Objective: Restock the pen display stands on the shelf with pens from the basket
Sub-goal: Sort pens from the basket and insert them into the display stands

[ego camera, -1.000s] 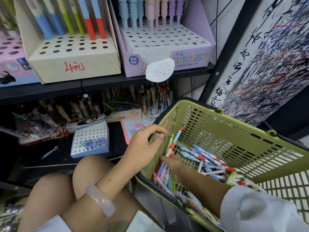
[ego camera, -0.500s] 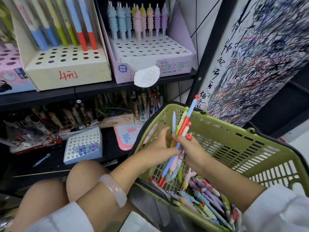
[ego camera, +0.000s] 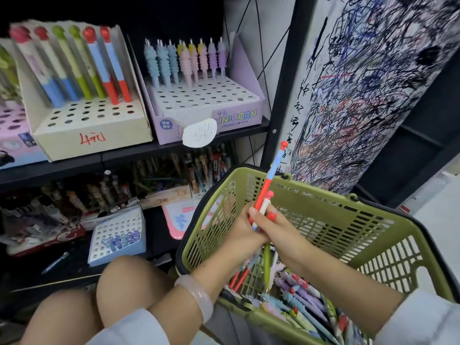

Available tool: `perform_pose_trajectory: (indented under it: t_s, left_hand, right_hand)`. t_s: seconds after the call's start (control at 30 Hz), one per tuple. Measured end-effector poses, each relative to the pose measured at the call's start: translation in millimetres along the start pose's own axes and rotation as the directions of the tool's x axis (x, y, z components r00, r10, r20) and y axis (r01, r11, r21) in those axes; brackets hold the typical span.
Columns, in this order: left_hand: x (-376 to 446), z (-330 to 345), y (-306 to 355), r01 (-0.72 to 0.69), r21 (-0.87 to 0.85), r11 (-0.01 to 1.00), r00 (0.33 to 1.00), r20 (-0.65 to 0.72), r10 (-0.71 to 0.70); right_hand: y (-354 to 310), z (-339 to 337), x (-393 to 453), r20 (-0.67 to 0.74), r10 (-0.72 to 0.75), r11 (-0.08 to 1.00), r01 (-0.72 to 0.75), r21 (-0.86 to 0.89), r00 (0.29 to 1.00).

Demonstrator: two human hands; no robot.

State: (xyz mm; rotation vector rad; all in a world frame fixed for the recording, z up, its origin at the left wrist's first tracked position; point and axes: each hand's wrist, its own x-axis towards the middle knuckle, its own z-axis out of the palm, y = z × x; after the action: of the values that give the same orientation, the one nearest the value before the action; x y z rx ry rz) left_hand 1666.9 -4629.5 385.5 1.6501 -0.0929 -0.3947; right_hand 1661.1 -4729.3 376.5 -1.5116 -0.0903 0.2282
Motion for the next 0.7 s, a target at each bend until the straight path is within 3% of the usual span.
perform_pose_trajectory:
  t_s: [0.17, 0.37, 0.43, 0.53, 0.6, 0.7]
  left_hand:
    - [3.2, 7.2, 3.8, -0.016, -0.016, 1.000, 0.995, -0.103, 0.015]
    - [0.8, 2.3, 6.6, -0.061, -0.059, 0.996, 0.984, -0.172, 0.050]
    - [0.4, -2.9, 5.7, -0.045, -0.044, 0.998, 0.986, -0.165, 0.037]
    - [0.7, -13.9, 6.0, -0.018, -0.050, 0.999, 0.994, -0.104, 0.012]
    - [0.8, -19.6, 7.9, -0.006, -0.039, 0.999, 0.998, -0.065, 0.003]
    - [0.7, -24.6, 12.9, 0.012, -0.023, 1.000, 0.999, -0.034, -0.013]
  right_hand:
    - [-8.1, 6.1, 5.0, -0.081, -0.015, 0.999, 0.012, -0.044, 0.997]
    - [-15.5, 11.8, 8.5, -0.088, -0.049, 0.977, 0.029, -0.212, 0.995]
    - [-16.6, 11.4, 7.8, -0.092, -0.082, 0.950, 0.050, -0.307, 0.992]
    - [-26.5, 11.2, 4.8, -0.079, -0.119, 0.960, 0.095, -0.263, 0.990]
    - [-32.6, 9.5, 9.1, -0.170, -0.206, 0.916, 0.129, -0.380, 0.964]
    - [-48.8, 10.7, 21.6, -0.326, -0.393, 0.833, 0.183, -0.522, 0.860]
